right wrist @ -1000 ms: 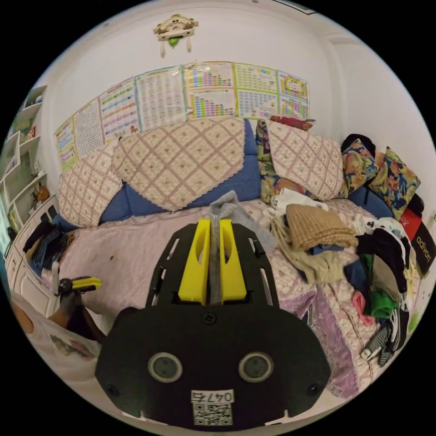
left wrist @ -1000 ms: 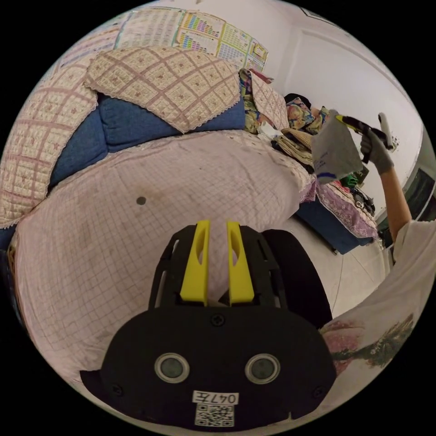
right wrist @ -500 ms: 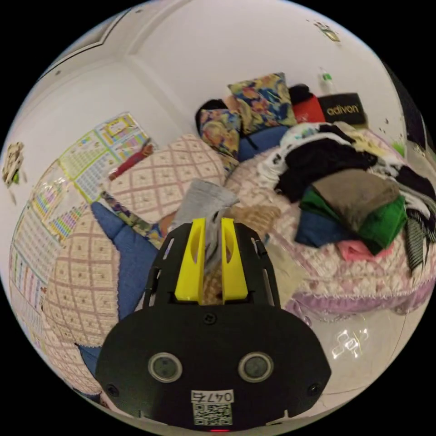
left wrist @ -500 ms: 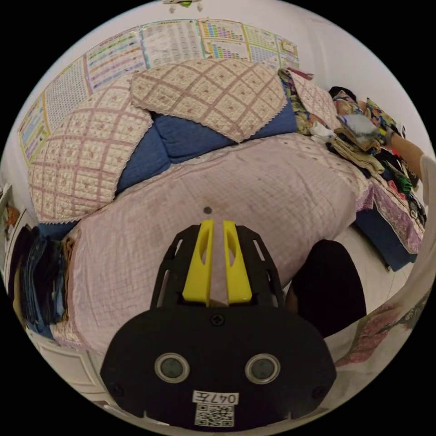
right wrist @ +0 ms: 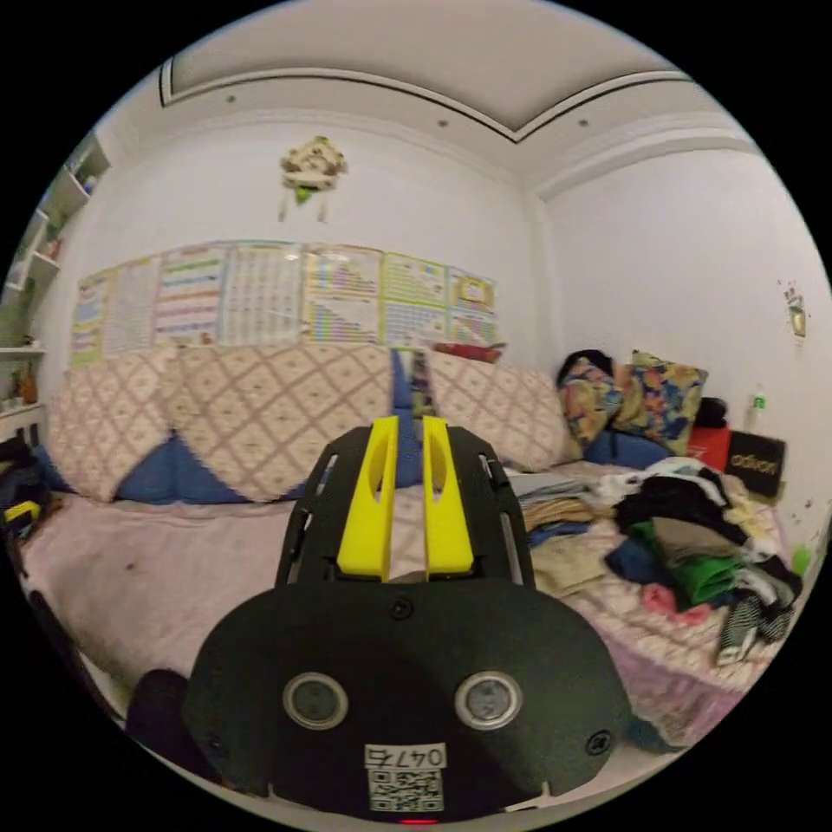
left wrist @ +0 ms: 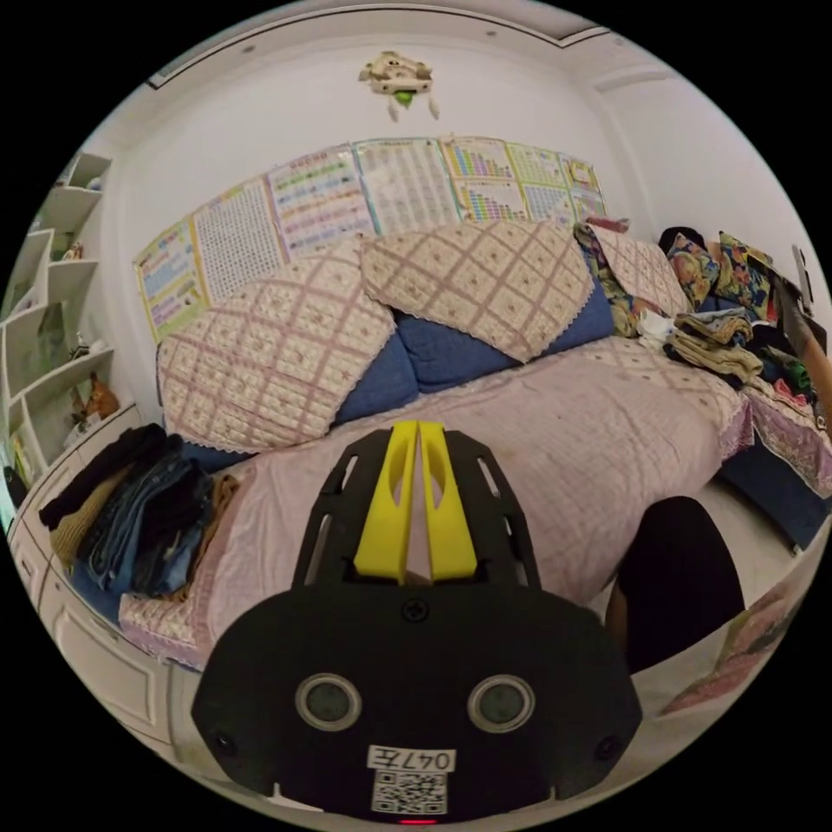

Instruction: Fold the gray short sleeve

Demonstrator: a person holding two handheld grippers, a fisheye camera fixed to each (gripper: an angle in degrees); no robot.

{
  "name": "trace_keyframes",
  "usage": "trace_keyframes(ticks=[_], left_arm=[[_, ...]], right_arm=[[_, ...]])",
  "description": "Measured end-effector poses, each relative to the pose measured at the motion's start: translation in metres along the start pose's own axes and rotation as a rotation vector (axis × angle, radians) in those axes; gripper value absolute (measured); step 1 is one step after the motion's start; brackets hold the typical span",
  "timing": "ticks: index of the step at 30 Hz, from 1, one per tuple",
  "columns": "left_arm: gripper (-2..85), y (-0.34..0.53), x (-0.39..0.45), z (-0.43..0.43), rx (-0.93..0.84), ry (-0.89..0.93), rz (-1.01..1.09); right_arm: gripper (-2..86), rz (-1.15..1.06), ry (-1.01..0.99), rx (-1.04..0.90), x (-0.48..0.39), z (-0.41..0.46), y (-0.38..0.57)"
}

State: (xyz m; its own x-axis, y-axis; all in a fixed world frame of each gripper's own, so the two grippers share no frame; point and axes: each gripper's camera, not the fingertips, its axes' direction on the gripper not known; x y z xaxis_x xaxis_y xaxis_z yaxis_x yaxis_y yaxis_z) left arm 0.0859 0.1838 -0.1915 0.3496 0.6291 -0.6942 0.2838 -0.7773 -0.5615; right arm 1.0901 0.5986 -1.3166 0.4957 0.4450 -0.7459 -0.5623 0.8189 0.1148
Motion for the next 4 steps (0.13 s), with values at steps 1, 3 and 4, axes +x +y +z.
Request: trace_keyframes(ticks=[1, 3, 4], left_arm=[[-0.9, 0.009, -0.006, -0.003, 0.001, 0.009, -0.012], [-0.9, 0.049, -0.032, -0.015, 0.010, 0.063, -0.067], [-0.9, 0.059, -0.038, -0.019, 0.011, 0.071, -0.080]], right_arm=[[-0.2, 0.024, -0.132, 0.006, -0.039, -0.018, 0.019], [-0.9, 0.101, -0.312, -0.015, -0.099, -0.038, 0.053], [-1.1, 0.147, -0.394, -0.032, -0.141, -0.049, 0.077]])
